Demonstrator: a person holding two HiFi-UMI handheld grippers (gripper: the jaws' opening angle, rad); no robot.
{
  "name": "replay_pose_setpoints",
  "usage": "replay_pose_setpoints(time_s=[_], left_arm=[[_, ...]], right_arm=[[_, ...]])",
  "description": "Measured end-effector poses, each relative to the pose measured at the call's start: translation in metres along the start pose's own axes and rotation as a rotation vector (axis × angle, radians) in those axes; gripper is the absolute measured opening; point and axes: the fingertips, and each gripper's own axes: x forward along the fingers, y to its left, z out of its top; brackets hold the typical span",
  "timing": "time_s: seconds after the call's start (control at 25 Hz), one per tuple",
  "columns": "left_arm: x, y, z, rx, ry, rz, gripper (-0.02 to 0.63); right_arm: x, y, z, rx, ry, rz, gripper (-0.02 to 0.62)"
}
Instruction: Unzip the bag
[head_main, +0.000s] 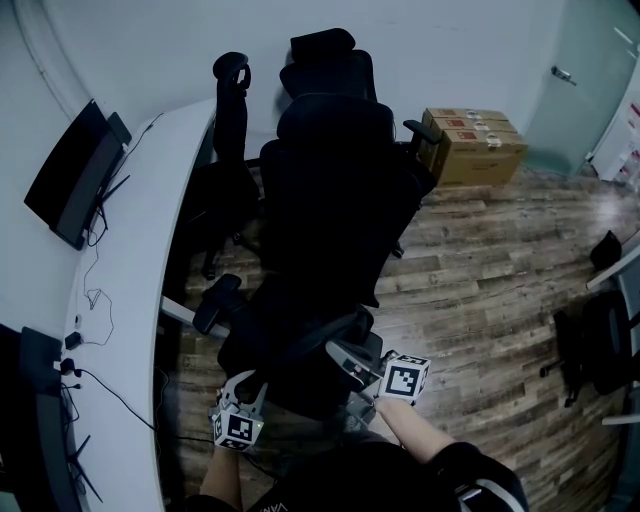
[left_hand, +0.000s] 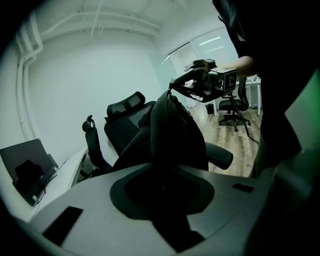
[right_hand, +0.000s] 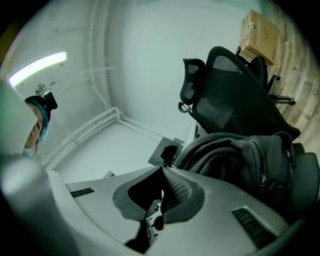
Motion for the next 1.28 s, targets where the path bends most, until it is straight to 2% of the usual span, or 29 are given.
replay_pose_setpoints(time_s=[0.64, 0.8, 1.08, 1.28], left_arm=[[0.009, 0.008, 0.01, -0.008, -0.015, -0.009, 0.1], [0.008, 0.007, 0.003, -0.019, -0.002, -0.007, 0.1], [0.003, 0.008, 0.002, -0.035, 0.007, -0.026, 0.116], [-0.007, 0.0, -0.001, -0.13, 0.024, -0.069, 0.173]], right_arm=[[-0.022, -0.024, 0.06, 0.031, -0.146, -0.055, 0.044], [-0.022, -0.025, 0.057, 0.045, -0.15, -0.053, 0.044], [-0.016, -0.016, 0.044, -0.021, -0.119, -0.076, 0.046], [-0.017, -0.005, 0.024, -0.08, -0.132, -0.123, 0.048]])
